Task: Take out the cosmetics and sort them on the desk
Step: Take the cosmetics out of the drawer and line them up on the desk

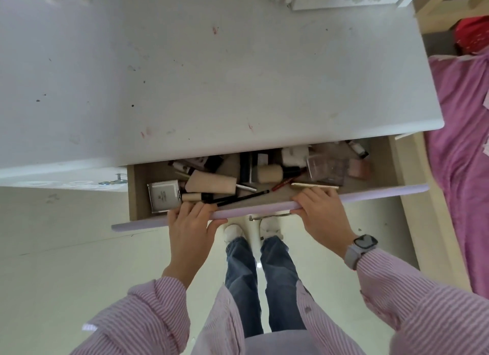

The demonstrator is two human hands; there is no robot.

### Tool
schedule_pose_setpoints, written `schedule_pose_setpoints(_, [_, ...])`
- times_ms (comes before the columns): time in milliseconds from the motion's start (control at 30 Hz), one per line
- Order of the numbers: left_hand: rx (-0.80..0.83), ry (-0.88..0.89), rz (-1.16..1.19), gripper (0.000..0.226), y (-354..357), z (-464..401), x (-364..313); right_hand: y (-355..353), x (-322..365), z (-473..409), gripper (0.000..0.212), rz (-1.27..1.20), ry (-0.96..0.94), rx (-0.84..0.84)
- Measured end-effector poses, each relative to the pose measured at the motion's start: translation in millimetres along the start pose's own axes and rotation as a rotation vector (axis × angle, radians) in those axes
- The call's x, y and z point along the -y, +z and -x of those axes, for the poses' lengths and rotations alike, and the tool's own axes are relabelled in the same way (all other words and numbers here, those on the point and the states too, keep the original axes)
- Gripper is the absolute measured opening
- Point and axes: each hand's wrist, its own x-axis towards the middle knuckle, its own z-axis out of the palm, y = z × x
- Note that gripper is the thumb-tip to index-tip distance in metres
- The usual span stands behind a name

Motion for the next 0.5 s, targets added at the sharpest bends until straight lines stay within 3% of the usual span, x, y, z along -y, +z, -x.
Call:
schedule_pose_setpoints(167, [0.093,0.034,-0.04,0.05,2,26,1,12,7,29,0.021,-0.008,-0.017,0.037])
schedule_pose_setpoints(400, [0.123,0.034,-0.035,0.043,7,29,3,14,7,30,0.011,0.001,-0.035,0.025])
schedule_pose_setpoints(500, [0.19,0.035,-0.02,0.03,2,24,2,7,8,27,0.014,-0.052,-0.022,0.107])
